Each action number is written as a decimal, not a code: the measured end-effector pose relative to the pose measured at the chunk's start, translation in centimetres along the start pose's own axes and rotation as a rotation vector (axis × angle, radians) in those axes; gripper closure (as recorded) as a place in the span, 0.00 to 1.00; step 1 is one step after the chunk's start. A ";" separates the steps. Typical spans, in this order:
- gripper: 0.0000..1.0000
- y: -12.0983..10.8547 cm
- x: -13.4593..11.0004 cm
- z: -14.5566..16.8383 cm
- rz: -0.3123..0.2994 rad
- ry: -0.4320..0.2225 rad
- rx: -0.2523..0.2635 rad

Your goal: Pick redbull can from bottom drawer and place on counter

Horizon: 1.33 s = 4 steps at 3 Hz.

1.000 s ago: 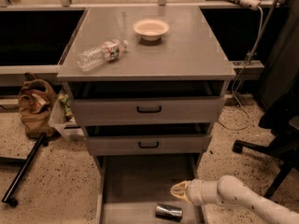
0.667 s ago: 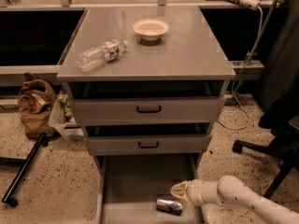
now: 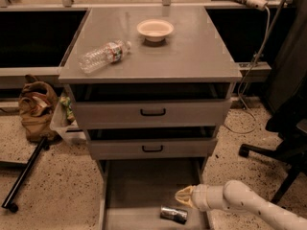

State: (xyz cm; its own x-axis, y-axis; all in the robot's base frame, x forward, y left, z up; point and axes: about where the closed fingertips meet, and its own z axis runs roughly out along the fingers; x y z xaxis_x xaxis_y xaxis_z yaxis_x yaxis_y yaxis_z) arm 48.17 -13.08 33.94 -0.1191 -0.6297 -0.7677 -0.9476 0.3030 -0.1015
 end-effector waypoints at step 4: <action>0.00 -0.2 1.4 1.2 0.025 -0.008 -0.005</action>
Offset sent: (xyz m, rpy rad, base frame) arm 0.0000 0.0000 0.0000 0.0000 0.0000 0.0000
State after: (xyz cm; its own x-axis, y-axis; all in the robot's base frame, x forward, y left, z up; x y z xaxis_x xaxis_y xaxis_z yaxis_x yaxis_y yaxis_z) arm 48.50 -13.22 32.12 -0.1401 -0.6163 -0.7750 -0.9458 0.3149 -0.0794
